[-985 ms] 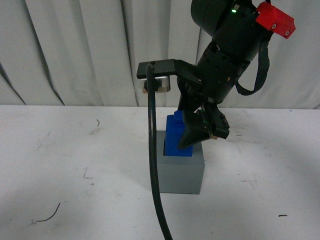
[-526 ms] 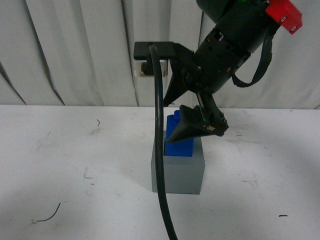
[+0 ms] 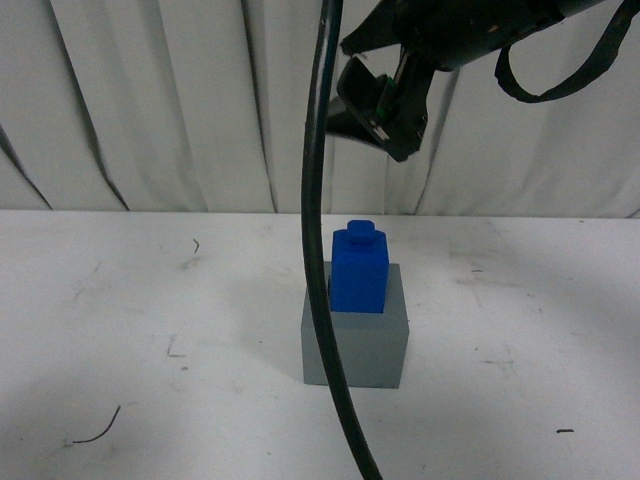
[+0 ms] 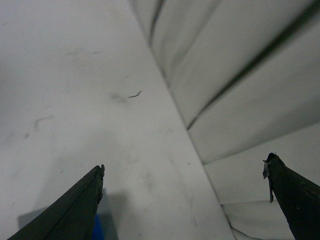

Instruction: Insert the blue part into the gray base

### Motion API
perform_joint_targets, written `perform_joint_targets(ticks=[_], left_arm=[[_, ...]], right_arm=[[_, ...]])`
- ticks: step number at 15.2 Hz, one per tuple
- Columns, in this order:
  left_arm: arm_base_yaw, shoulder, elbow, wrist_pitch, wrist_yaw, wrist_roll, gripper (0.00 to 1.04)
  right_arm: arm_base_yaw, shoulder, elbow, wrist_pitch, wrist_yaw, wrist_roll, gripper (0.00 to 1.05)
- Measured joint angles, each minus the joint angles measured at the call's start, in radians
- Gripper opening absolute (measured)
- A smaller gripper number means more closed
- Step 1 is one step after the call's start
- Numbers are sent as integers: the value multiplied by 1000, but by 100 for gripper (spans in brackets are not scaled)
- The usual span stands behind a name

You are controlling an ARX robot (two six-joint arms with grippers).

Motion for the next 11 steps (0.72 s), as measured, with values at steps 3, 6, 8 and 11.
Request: perform_joint_targets(ticks=[3, 6, 8, 11], left_arm=[[0, 0, 0, 0, 0, 0, 98], [0, 0, 0, 0, 0, 0, 98], [0, 0, 0, 0, 0, 0, 98], [0, 0, 0, 0, 0, 0, 98]], right_arm=[[0, -19, -48, 103, 46, 78, 98], [-6, -40, -115, 243, 136, 202, 98], [-14, -48, -154, 332, 206, 289, 98], [-37, -68, -236, 481, 383, 461, 98]])
